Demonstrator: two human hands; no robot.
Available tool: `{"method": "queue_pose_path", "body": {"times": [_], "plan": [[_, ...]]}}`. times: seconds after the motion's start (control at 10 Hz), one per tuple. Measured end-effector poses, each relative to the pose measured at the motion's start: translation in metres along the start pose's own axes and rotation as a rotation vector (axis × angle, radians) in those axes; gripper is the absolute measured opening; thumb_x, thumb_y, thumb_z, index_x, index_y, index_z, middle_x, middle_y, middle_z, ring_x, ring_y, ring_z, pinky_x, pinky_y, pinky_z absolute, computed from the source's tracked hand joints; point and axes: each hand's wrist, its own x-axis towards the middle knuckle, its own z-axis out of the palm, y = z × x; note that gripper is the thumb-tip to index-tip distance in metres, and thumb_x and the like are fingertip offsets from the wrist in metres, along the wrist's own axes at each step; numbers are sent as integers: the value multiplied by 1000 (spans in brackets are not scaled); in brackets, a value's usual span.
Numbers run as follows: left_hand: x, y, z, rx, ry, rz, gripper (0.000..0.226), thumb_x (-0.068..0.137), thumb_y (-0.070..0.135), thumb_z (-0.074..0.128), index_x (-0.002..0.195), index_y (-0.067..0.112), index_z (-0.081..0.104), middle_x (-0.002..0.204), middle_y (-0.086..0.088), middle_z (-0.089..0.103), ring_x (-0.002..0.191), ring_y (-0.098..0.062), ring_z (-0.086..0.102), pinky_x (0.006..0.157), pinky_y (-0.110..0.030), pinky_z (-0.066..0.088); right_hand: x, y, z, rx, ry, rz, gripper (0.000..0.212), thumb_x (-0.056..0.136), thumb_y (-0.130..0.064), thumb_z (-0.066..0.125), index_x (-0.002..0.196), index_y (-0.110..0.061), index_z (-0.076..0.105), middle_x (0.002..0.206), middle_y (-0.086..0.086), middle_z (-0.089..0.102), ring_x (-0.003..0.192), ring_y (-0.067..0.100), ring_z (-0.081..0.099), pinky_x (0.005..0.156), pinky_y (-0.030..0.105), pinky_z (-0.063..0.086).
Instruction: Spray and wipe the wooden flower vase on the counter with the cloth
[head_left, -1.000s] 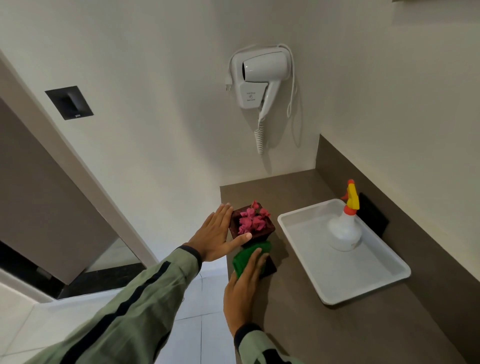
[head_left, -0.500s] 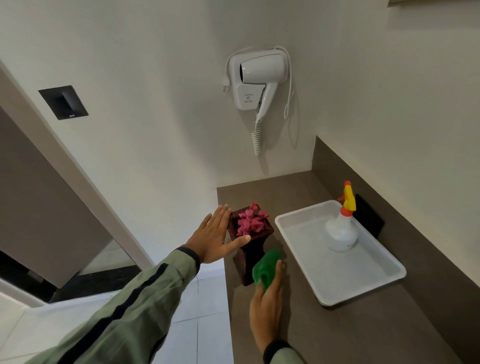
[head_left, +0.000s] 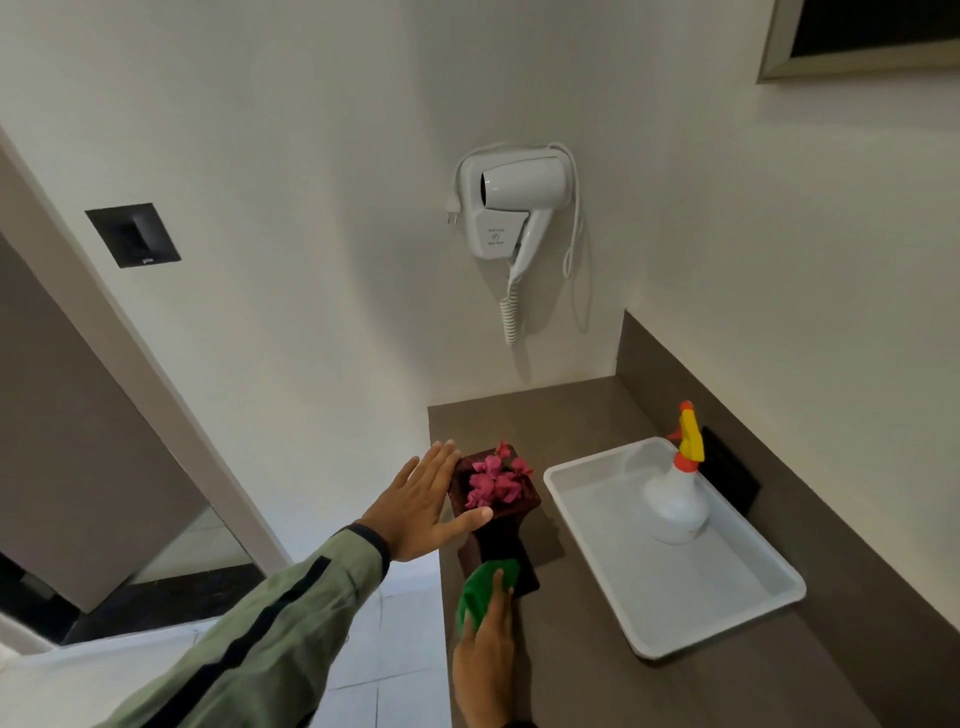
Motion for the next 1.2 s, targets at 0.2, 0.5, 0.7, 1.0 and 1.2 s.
{"method": "queue_pose_path", "body": {"times": [0.2,0.5,0.7,1.0,1.2], "plan": [[-28,25,11,-194,261,-121,93,87,74,31,157,21,2,166,1,-4,152,-16,-8,125,-42,1,6,14,-70,72,-181,84,46,87,-16,65,130,-20,50,127,12,50,115,25,55,105,31,41],[-107,161,99,-1173,327,-532,44,75,45,79,108,43,52,108,13,67,95,-4,65,82,-29,55,41,67,-195,776,-324,327,39,66,7,72,104,8,62,89,28,74,81,42,71,73,44,57],[-26,200,92,-1334,171,-445,64,83,14,77,129,24,33,121,-9,60,106,-24,66,91,-40,59,81,64,-234,567,-169,168,32,85,-9,67,106,-21,47,97,17,68,83,32,72,60,37,58],[39,216,125,-324,-55,-262,37,96,40,50,121,20,66,151,-19,36,138,-36,34,111,-41,34,125,78,-239,-535,-151,-58,16,94,-25,44,96,-21,59,106,8,59,102,28,56,91,42,44],[29,197,101,-109,92,-57,38,91,25,49,127,20,61,160,-15,26,145,-36,22,110,-50,29,121,59,-227,-760,89,-295,30,94,-32,38,86,-15,62,100,5,52,98,24,54,87,39,44]]}}
